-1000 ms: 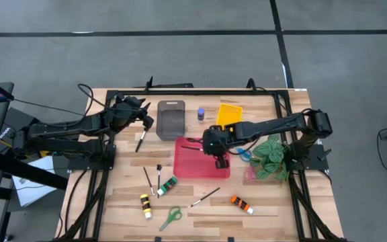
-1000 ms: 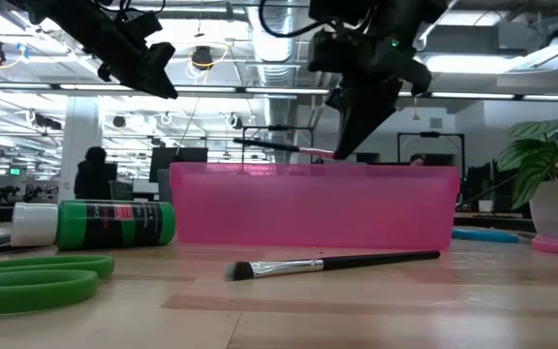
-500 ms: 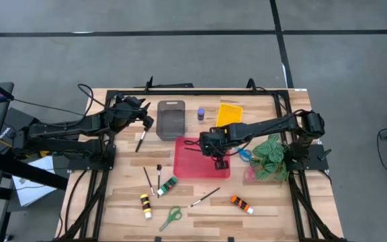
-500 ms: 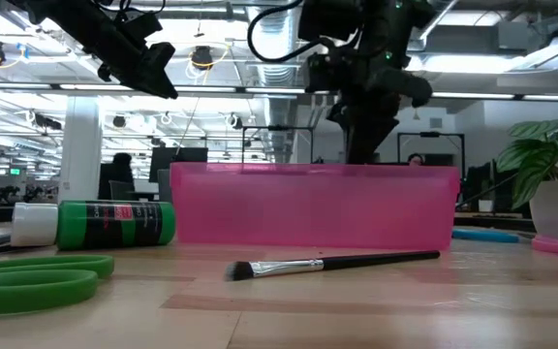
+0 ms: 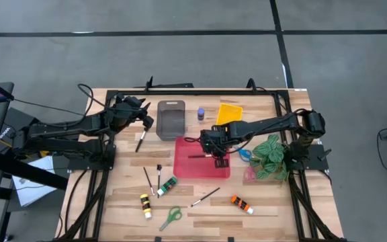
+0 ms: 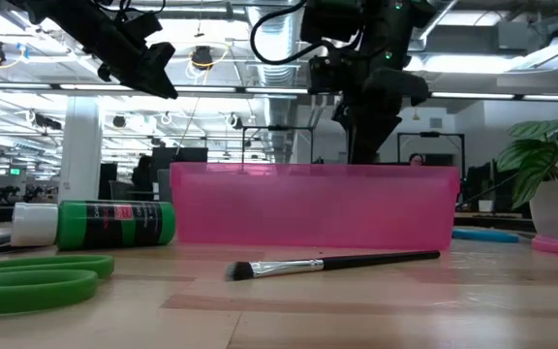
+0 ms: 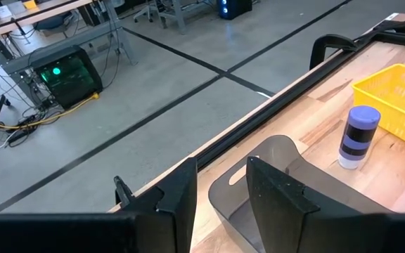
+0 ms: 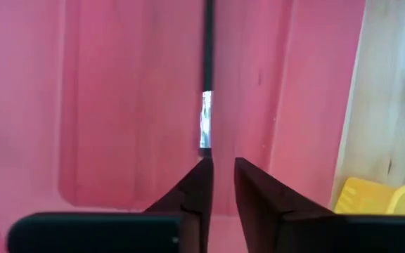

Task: Pick & Place Paint Supplies
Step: Put the black makeup brush into the red bin

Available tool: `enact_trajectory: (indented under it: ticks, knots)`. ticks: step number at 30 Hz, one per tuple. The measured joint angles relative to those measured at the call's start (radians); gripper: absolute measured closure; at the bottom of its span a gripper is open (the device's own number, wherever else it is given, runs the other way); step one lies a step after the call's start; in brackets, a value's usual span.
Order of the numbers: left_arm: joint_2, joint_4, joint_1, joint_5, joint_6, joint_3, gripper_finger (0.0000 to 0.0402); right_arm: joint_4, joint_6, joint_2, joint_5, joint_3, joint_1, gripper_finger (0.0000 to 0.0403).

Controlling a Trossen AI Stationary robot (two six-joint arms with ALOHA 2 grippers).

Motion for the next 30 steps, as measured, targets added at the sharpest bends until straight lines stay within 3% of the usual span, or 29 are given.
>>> enact_trajectory:
  ticks: [8,30]
  knots:
    - [0.0,0.0,0.0,0.0,0.0,0.0,0.0284,-0.005,0.0,0.0,0.0,0.0,-0.006,0.0301]
    - [0.0,0.0,0.0,0.0,-0.001,0.0,0.0284,-0.061,0.037,0.0,0.005,0.0,-0.006,0.03]
